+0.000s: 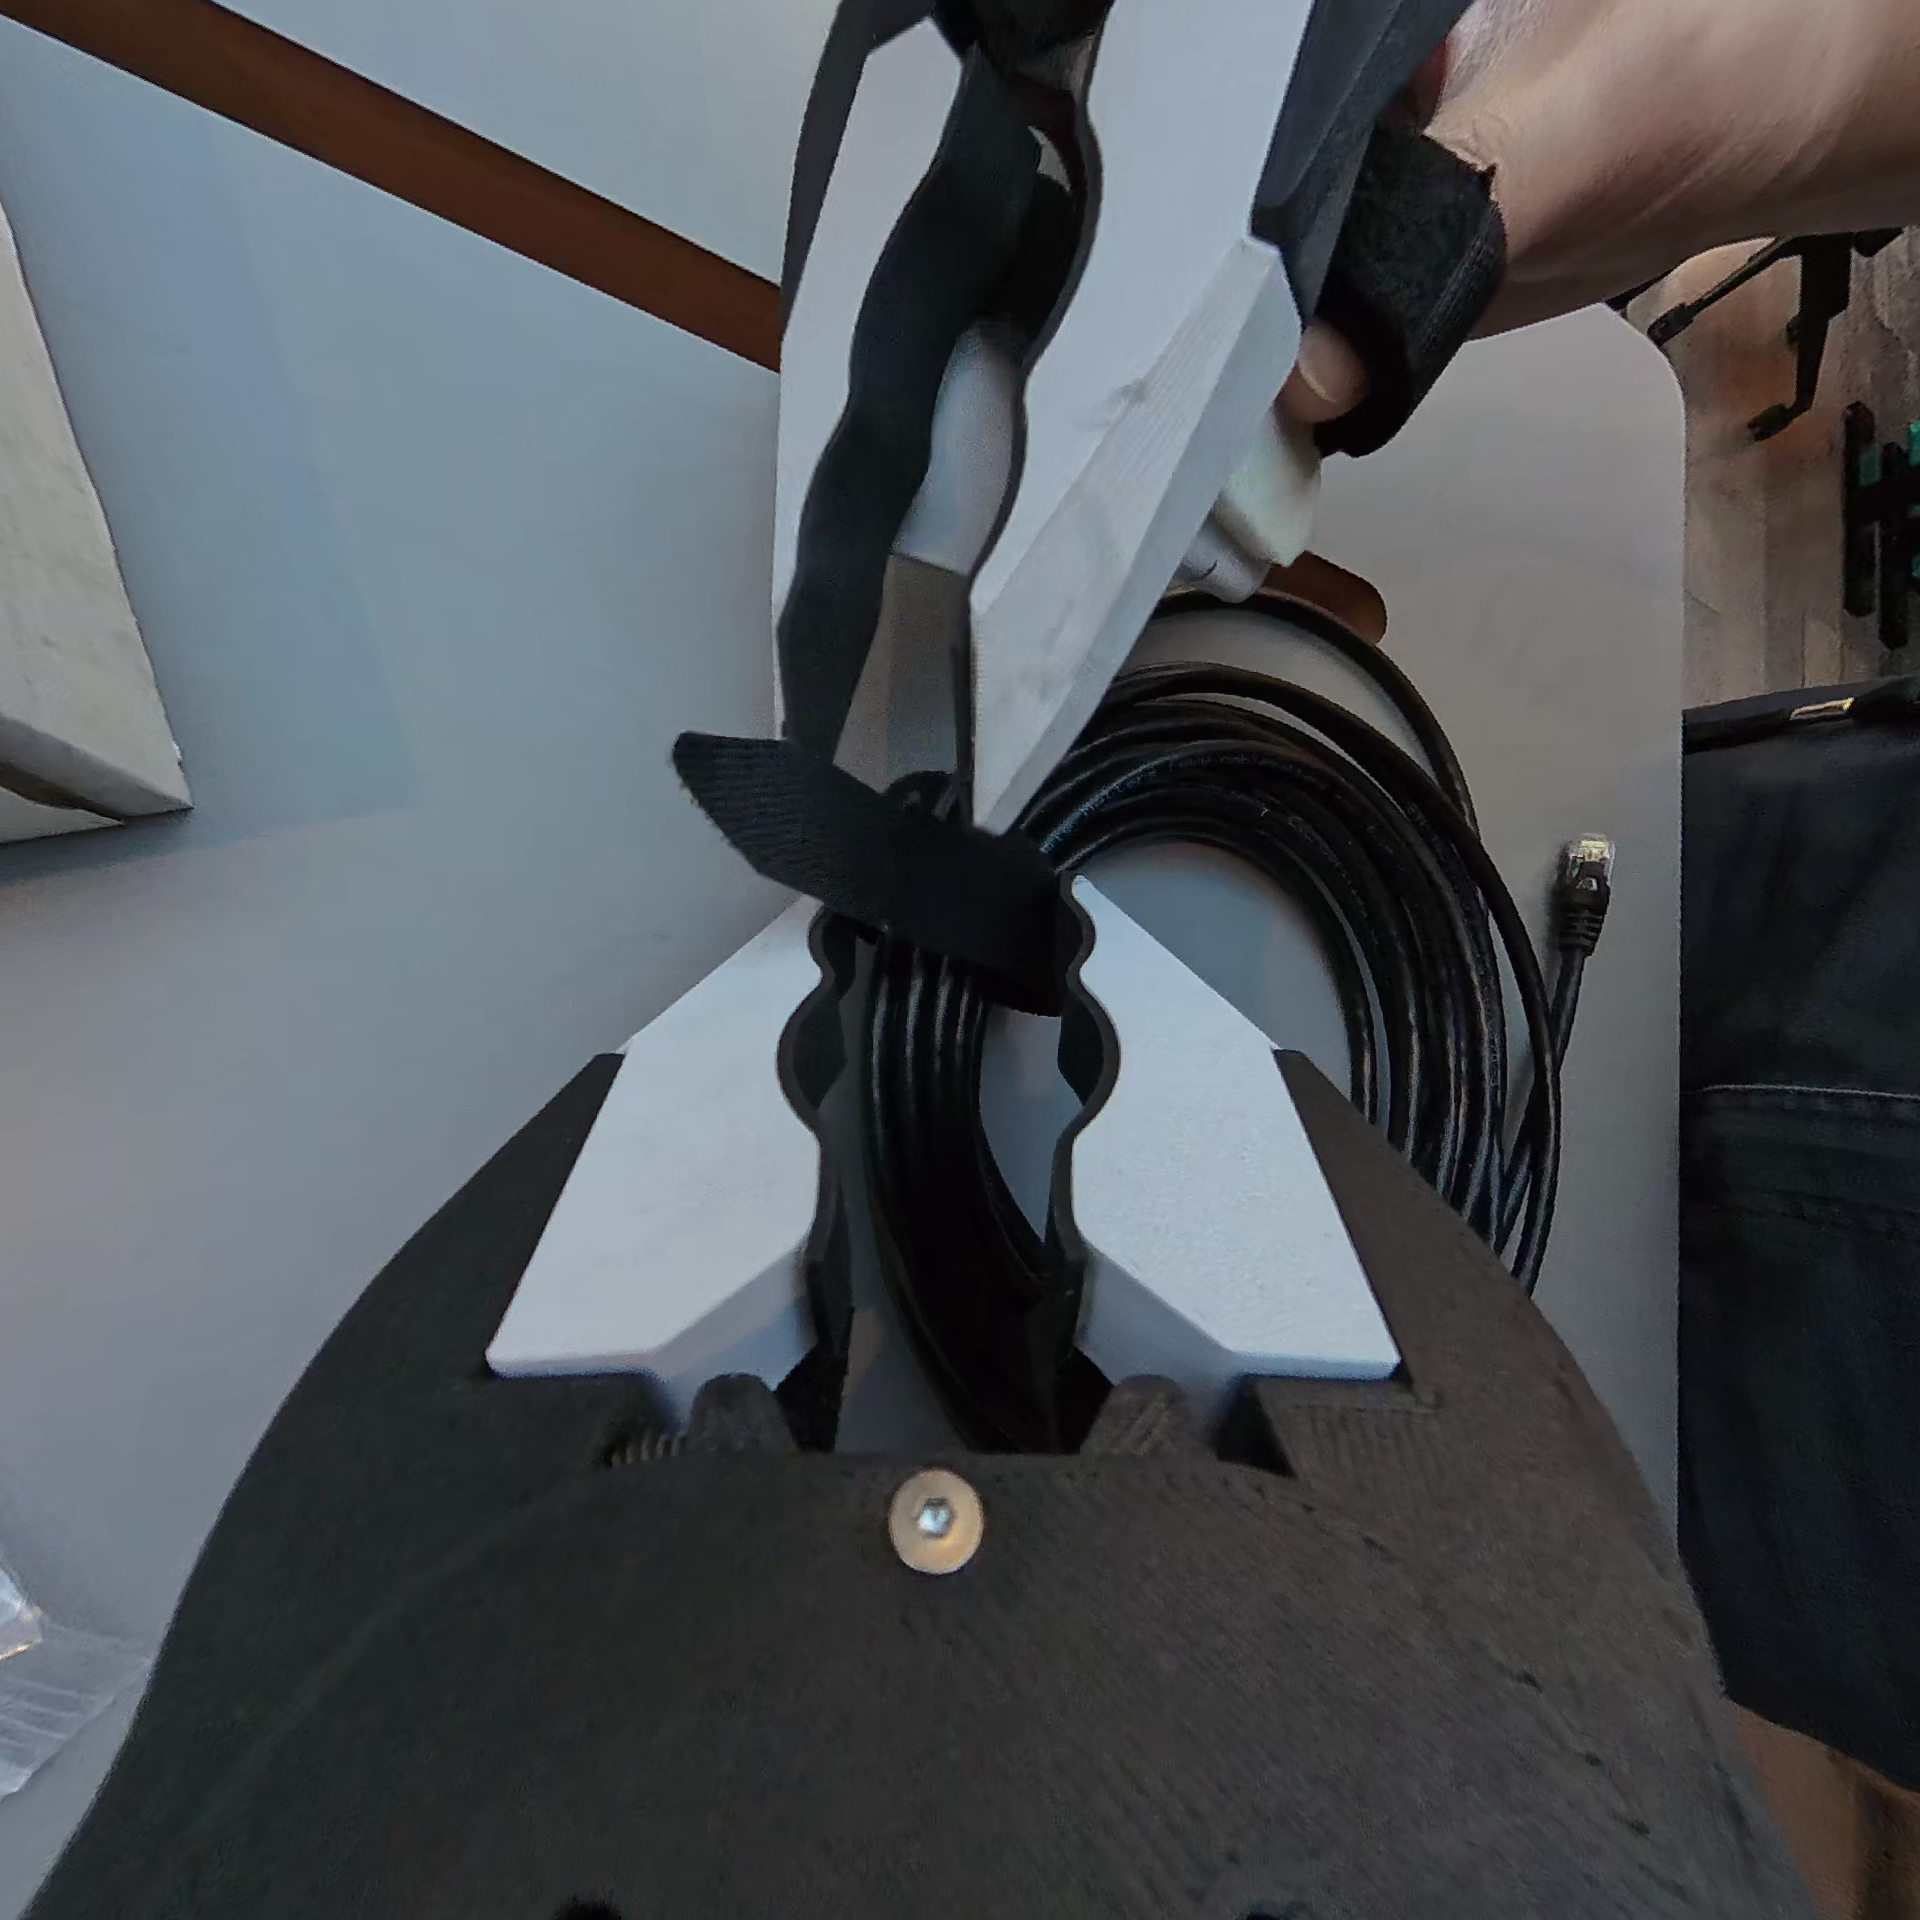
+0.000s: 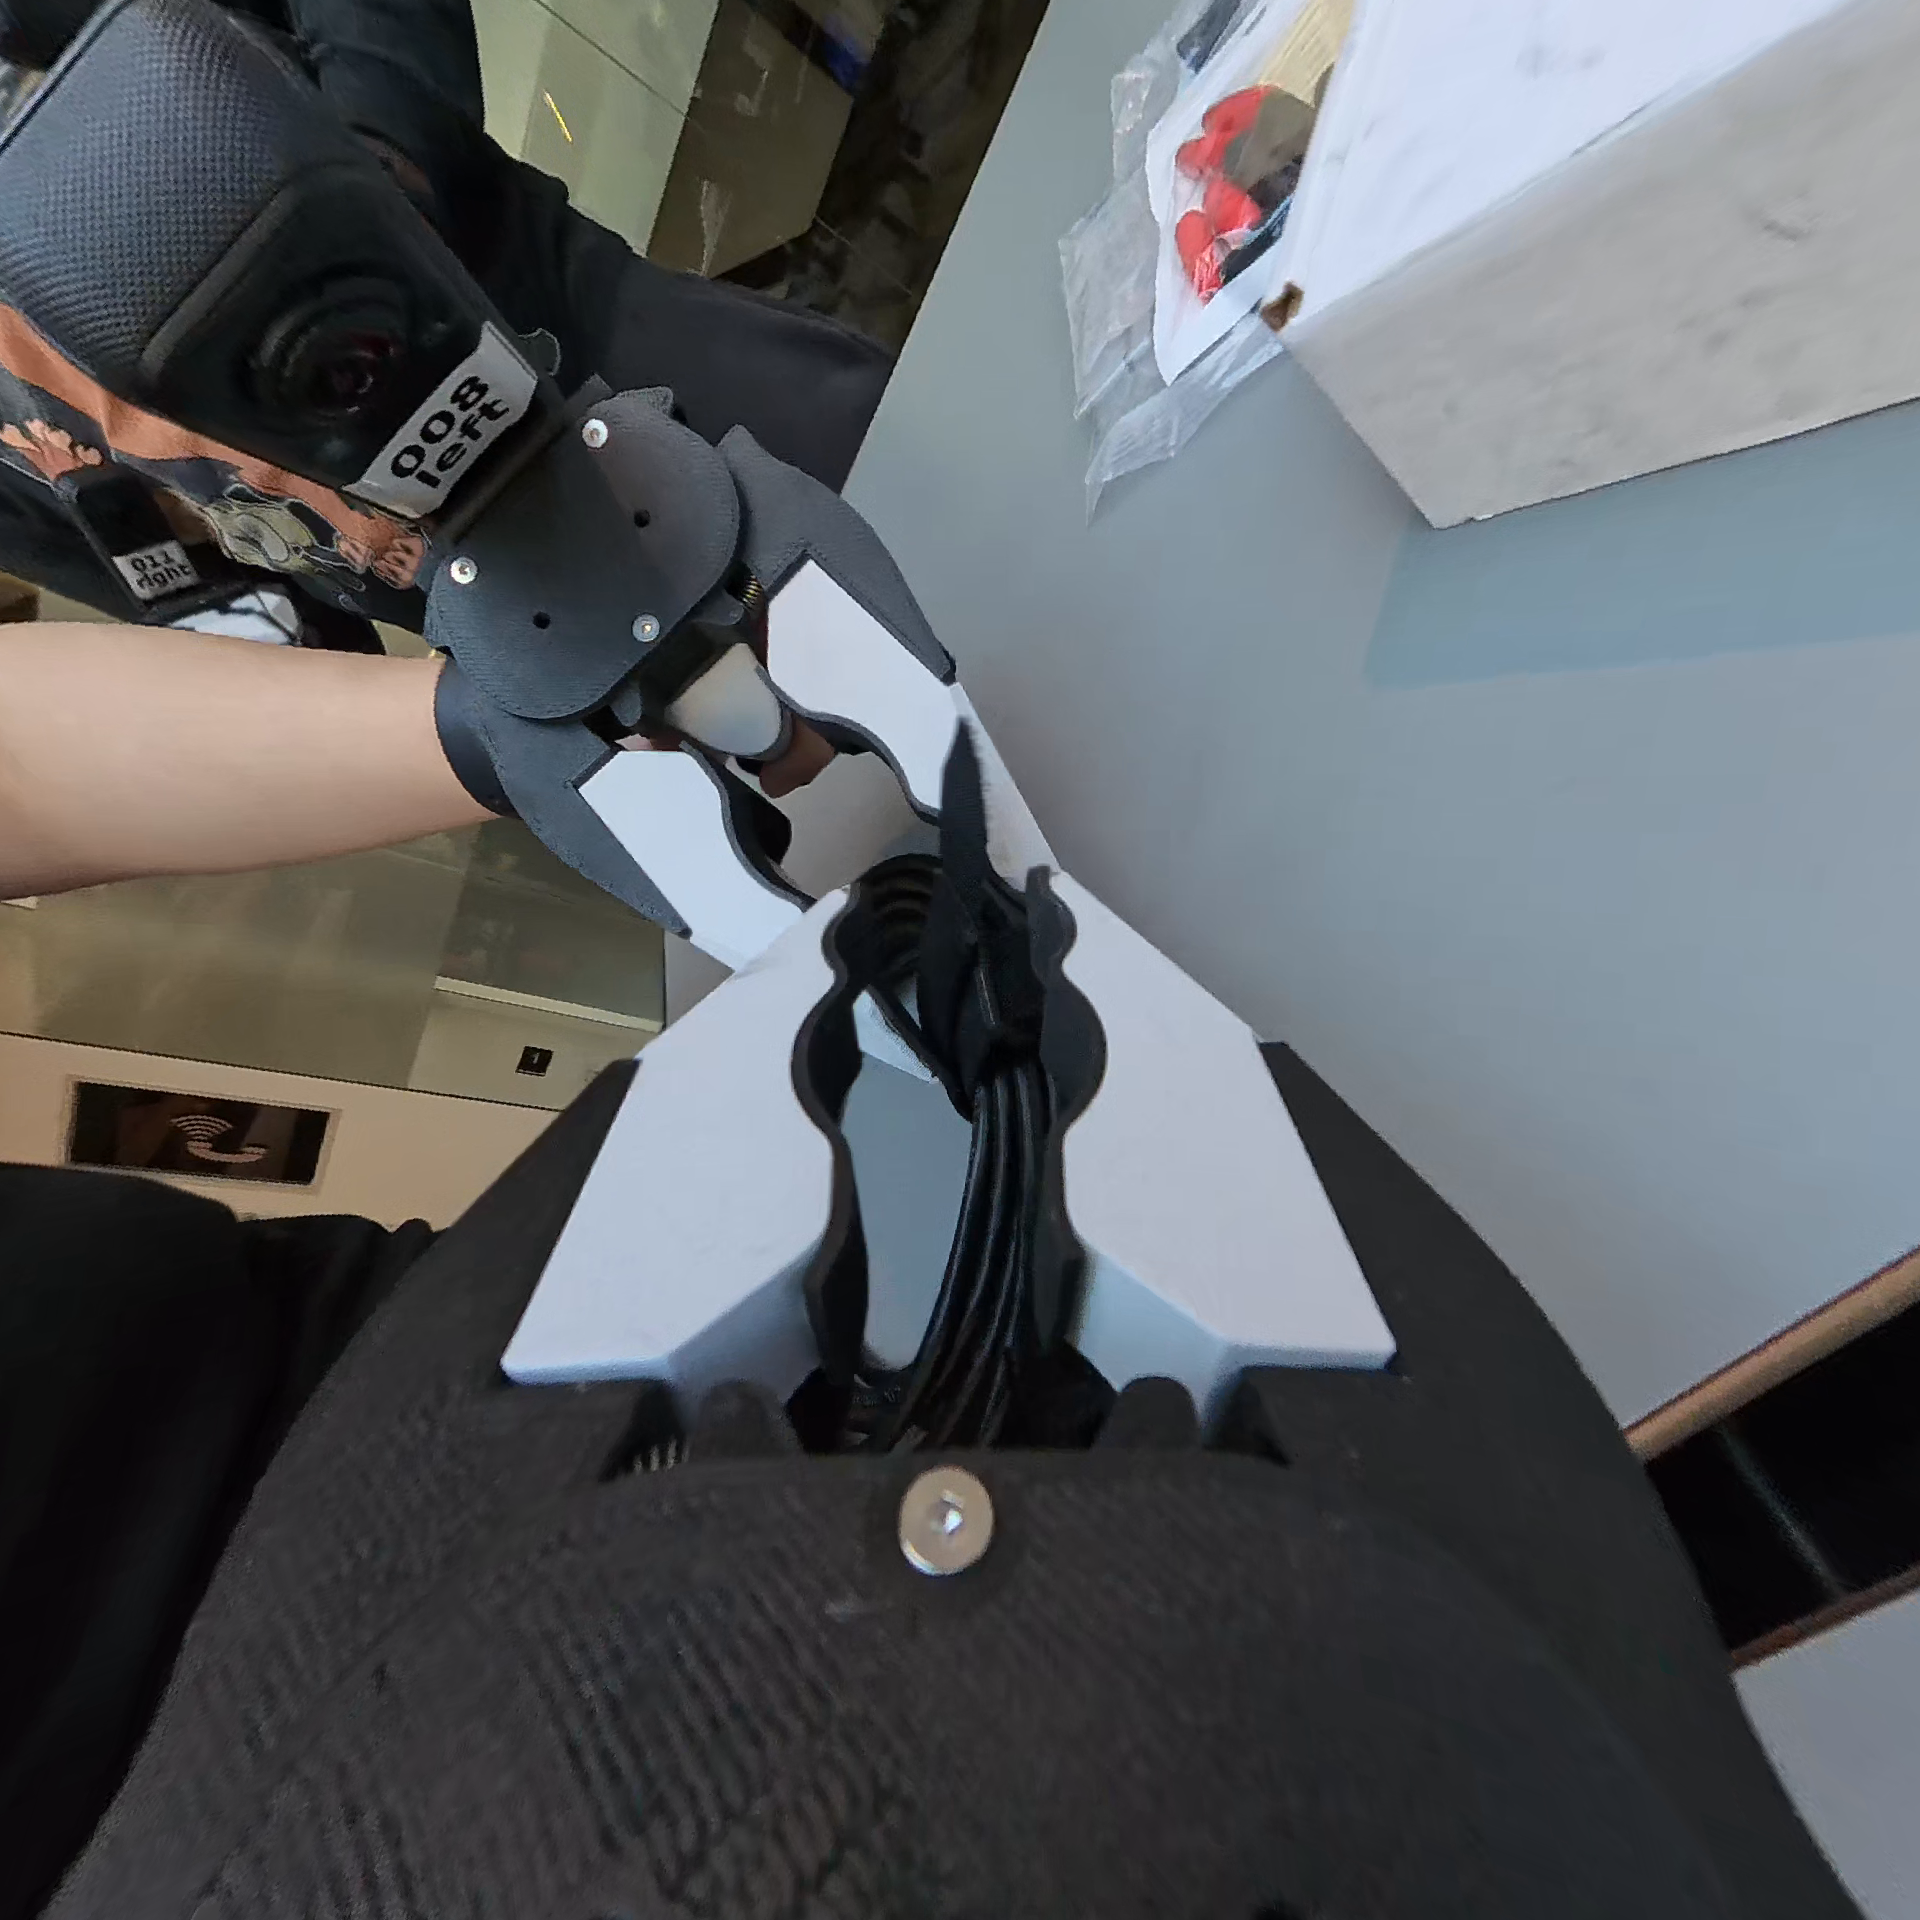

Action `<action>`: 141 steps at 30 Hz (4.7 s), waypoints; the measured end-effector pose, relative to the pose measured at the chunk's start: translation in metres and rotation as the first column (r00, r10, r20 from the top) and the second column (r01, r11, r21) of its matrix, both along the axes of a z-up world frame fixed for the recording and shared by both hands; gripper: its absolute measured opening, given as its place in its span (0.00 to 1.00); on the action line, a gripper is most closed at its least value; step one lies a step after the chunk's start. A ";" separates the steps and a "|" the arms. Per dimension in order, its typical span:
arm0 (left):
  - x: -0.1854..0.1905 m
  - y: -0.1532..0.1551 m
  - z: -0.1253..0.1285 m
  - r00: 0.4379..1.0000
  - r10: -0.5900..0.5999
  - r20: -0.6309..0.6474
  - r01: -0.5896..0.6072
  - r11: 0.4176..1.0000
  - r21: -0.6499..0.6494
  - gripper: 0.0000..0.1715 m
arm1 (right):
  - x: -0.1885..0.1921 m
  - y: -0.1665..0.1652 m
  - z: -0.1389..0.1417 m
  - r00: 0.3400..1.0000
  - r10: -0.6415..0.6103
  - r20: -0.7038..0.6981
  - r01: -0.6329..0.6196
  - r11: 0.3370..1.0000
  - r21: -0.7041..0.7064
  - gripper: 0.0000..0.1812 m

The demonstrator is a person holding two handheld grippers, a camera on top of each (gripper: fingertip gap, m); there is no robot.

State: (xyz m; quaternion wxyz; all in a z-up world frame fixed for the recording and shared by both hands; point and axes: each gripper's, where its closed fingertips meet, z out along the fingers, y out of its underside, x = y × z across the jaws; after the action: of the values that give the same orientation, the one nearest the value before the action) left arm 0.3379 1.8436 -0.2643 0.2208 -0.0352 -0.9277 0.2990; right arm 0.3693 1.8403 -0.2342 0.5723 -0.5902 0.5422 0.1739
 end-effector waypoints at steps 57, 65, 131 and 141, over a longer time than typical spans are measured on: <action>-0.012 0.006 -0.013 0.996 0.080 0.034 -0.080 0.997 0.016 0.26 | -0.019 0.006 -0.027 0.834 0.550 0.033 -0.477 0.750 -0.458 0.35; -0.012 0.009 -0.015 0.995 0.065 0.078 -0.067 0.997 0.026 0.25 | -0.037 0.017 -0.036 0.789 0.607 -0.095 -0.597 0.721 -0.351 0.24; -1.188 -0.871 0.391 0.758 -0.583 0.293 0.601 0.448 -0.662 0.45 | -1.332 -0.808 0.309 -0.182 -0.677 0.713 0.431 -0.707 -0.561 0.31; -1.351 -1.095 0.334 0.826 -0.399 0.399 0.553 0.712 -0.433 0.44 | -1.526 -1.053 0.322 -0.046 -0.742 0.669 0.404 -0.626 -0.667 0.32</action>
State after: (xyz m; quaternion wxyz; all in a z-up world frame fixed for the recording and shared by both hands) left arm -1.0128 0.7488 0.0692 0.1408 -0.3762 -0.7875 0.4674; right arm -1.1571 0.7877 0.0878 -0.0571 -0.1494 0.8208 -0.5483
